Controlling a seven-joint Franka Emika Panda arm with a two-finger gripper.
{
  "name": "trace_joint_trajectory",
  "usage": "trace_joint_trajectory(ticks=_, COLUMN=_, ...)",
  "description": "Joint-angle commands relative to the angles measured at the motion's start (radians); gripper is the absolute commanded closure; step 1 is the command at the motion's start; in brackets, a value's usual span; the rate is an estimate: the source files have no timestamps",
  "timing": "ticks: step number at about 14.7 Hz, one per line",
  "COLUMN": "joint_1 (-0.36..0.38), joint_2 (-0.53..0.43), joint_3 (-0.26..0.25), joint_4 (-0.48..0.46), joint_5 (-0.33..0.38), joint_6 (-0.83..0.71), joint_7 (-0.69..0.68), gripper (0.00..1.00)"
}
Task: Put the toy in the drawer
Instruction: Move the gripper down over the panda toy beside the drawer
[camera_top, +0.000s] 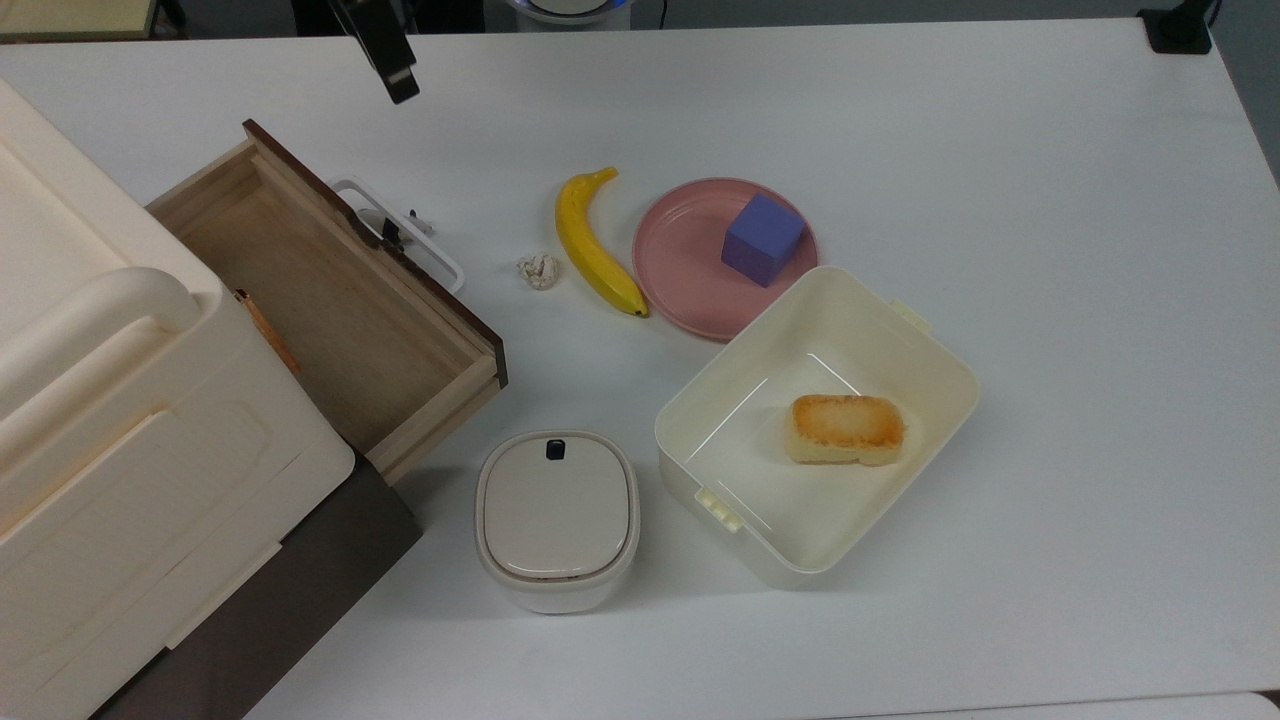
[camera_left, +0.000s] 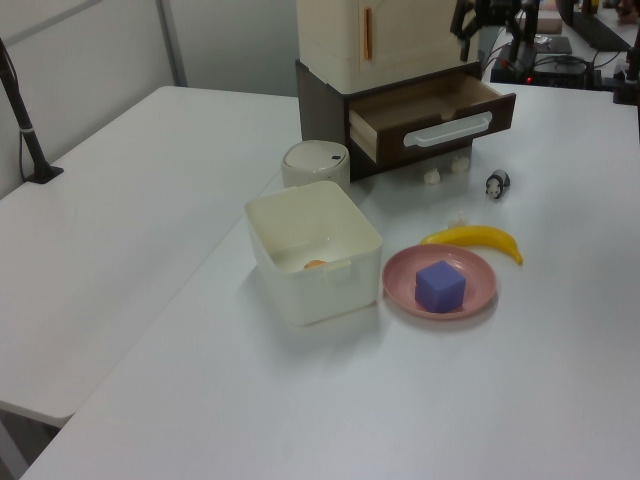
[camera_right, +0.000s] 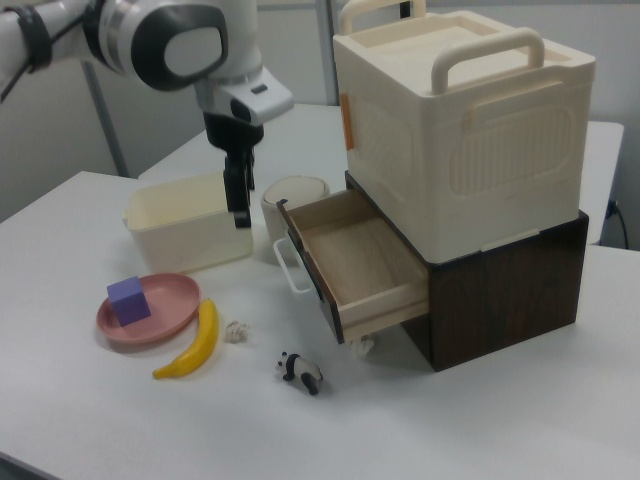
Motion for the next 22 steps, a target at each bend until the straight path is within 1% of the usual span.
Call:
trace_joint_trajectory(ticks=1, joint_1=0.024, joint_2=-0.014, joint_3=0.024, joint_4=-0.138, joint_5=-0.129, joint_6=0.074, joint_7=0.035, gripper=0.0)
trace_joint_trajectory(ticks=2, joint_1=0.026, joint_2=-0.015, joint_3=0.024, joint_4=-0.199, joint_5=-0.138, joint_6=0.112, joint_7=0.035, gripper=0.0)
trace_joint_trajectory(ticks=4, joint_1=0.027, joint_2=-0.014, joint_3=0.026, joint_4=-0.247, joint_5=-0.158, joint_6=0.152, joint_7=0.033, gripper=0.0)
trace_joint_trajectory(ticks=5, joint_1=0.027, joint_2=-0.009, joint_3=0.026, joint_4=-0.273, joint_5=-0.192, joint_6=0.17, joint_7=0.035, gripper=0.0)
trace_joint_trajectory(ticks=9, joint_1=0.034, joint_2=0.005, joint_3=0.032, joint_4=-0.371, joint_5=-0.214, joint_6=0.272, joint_7=0.033, gripper=0.0)
trace_joint_trajectory(ticks=11, joint_1=0.038, joint_2=0.06, joint_3=0.032, joint_4=-0.395, joint_5=-0.253, joint_6=0.31, joint_7=0.036, gripper=0.0)
trace_joint_trajectory(ticks=14, joint_1=0.037, joint_2=0.107, joint_3=0.032, joint_4=-0.401, joint_5=-0.26, joint_6=0.414, joint_7=0.095, gripper=0.0)
trace_joint_trajectory(ticks=17, joint_1=0.024, joint_2=0.114, joint_3=0.032, joint_4=-0.479, joint_5=-0.26, joint_6=0.624, joint_7=0.157, gripper=0.0)
trace_joint_trajectory(ticks=18, joint_1=0.024, joint_2=0.114, joint_3=0.03, joint_4=-0.508, joint_5=-0.26, joint_6=0.672, joint_7=0.164, gripper=0.0)
trace_joint_trajectory(ticks=22, joint_1=0.018, joint_2=0.135, joint_3=0.03, joint_4=-0.527, joint_5=-0.27, joint_6=0.698, joint_7=0.162, gripper=0.0)
